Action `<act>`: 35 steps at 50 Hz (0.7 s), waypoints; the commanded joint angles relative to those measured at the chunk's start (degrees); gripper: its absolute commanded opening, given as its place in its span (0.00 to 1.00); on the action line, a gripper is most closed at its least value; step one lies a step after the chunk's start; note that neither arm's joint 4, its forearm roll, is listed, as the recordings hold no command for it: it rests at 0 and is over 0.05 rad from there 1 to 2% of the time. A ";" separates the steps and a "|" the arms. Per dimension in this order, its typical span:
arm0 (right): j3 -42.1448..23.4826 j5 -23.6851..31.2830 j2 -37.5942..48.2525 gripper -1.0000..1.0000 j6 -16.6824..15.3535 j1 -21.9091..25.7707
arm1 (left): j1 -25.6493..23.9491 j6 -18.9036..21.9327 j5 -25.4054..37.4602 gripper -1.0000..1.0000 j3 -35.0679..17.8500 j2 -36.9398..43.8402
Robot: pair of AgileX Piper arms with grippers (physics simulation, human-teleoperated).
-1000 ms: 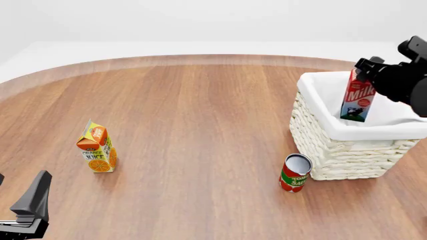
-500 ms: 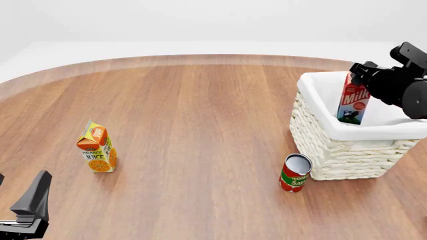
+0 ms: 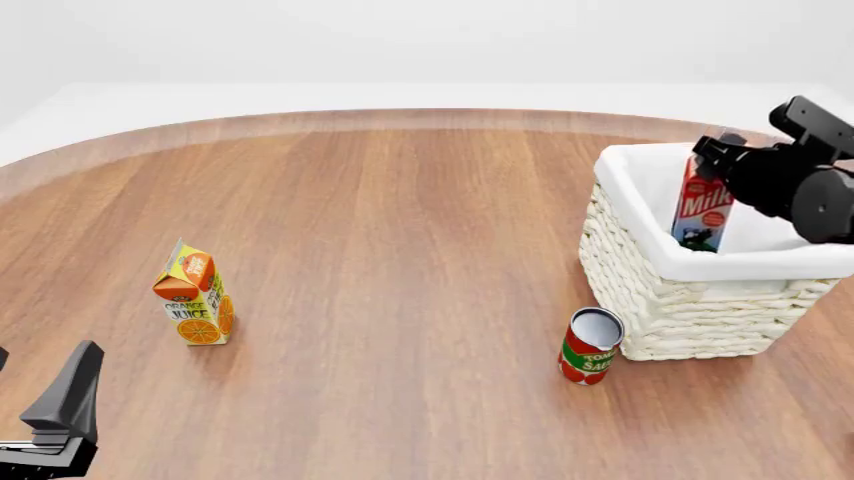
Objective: Pick the milk and place it in the basket.
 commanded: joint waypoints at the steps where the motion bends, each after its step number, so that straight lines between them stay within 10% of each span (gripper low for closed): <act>1: -0.81 -1.11 0.29 0.00 1.00 -0.06 | 0.00 0.00 0.00 1.00 0.00 0.00; 35: -0.32 -2.89 2.59 0.00 0.49 0.03 | 0.00 0.00 0.00 1.00 0.00 0.00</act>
